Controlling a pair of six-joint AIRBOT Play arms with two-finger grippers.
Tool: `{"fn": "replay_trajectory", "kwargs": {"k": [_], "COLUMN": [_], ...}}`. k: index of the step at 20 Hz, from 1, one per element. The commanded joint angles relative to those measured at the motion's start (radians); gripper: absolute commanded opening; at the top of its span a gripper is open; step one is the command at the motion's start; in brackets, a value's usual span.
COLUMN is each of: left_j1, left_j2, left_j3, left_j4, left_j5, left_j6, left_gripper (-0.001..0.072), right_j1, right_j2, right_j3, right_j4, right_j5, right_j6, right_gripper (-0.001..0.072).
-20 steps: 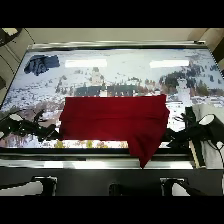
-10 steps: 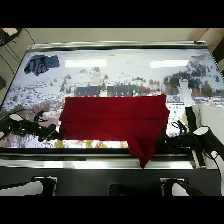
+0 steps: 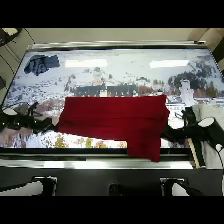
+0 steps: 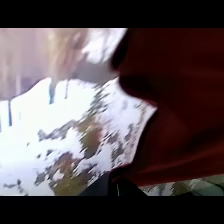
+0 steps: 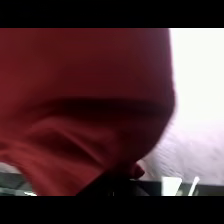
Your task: Fold the shirts.
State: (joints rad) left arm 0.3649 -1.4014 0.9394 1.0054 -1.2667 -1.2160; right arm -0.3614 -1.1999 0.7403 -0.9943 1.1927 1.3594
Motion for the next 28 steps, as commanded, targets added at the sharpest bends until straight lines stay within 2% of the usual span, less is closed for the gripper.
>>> {"fn": "replay_trajectory", "kwargs": {"k": [1,3,5,9,12,18,19,20,21,22,23,24,26,28], "left_j1": [-0.026,-0.068,-0.088,-0.089,-0.109,-0.132,-0.132,-0.13,-0.124,-0.114,-0.104,-0.091,-0.069,-0.057], "left_j2": [0.001,-0.05,-0.135,-0.341,-0.463,-0.573,-0.574,-0.571,-0.57,-0.568,-0.565,-0.558,-0.535,-0.492], "left_j3": [0.174,0.291,0.419,0.653,0.739,0.741,0.741,0.745,0.759,0.785,0.812,0.843,0.893,0.906], "left_j4": [-0.023,-0.022,-0.023,-0.023,-0.039,-0.041,-0.043,-0.06,-0.076,-0.079,-0.079,-0.079,-0.079,-0.079], "left_j5": [-0.013,0.013,0.011,-0.024,-0.046,-0.045,-0.046,-0.051,-0.072,-0.103,-0.132,-0.16,-0.19,-0.192], "left_j6": [-0.053,-0.097,-0.143,-0.238,-0.254,-0.251,-0.251,-0.251,-0.251,-0.251,-0.251,-0.251,-0.251,-0.251], "left_gripper": [0.002,0.0019,0.0019,0.0021,0.0022,0.0026,0.0059,0.0271,0.0509,0.0571,0.057,0.0569,0.0568,0.0567], "right_j1": [0.021,0.087,0.132,0.136,0.136,0.136,0.136,0.136,0.134,0.128,0.118,0.106,0.071,0.036], "right_j2": [-0.035,-0.124,-0.236,-0.464,-0.557,-0.638,-0.637,-0.636,-0.63,-0.614,-0.592,-0.567,-0.535,-0.542], "right_j3": [0.212,0.353,0.499,0.757,0.789,0.788,0.788,0.789,0.788,0.789,0.789,0.789,0.789,0.788], "right_j4": [0.02,0.018,0.004,0.011,0.046,0.06,0.061,0.083,0.119,0.131,0.111,0.062,-0.078,-0.153], "right_j5": [0.024,-0.026,-0.117,-0.114,-0.163,-0.156,-0.164,-0.178,-0.174,-0.159,-0.142,-0.124,-0.082,-0.01], "right_j6": [0.051,0.064,0.125,0.193,0.194,0.193,0.193,0.195,0.195,0.193,0.175,0.142,0.145,0.145], "right_gripper": [0.0033,0.0033,0.0033,0.0034,0.0035,0.0038,0.004,0.0097,0.0213,0.0367,0.0556,0.068,0.07,0.0712]}}
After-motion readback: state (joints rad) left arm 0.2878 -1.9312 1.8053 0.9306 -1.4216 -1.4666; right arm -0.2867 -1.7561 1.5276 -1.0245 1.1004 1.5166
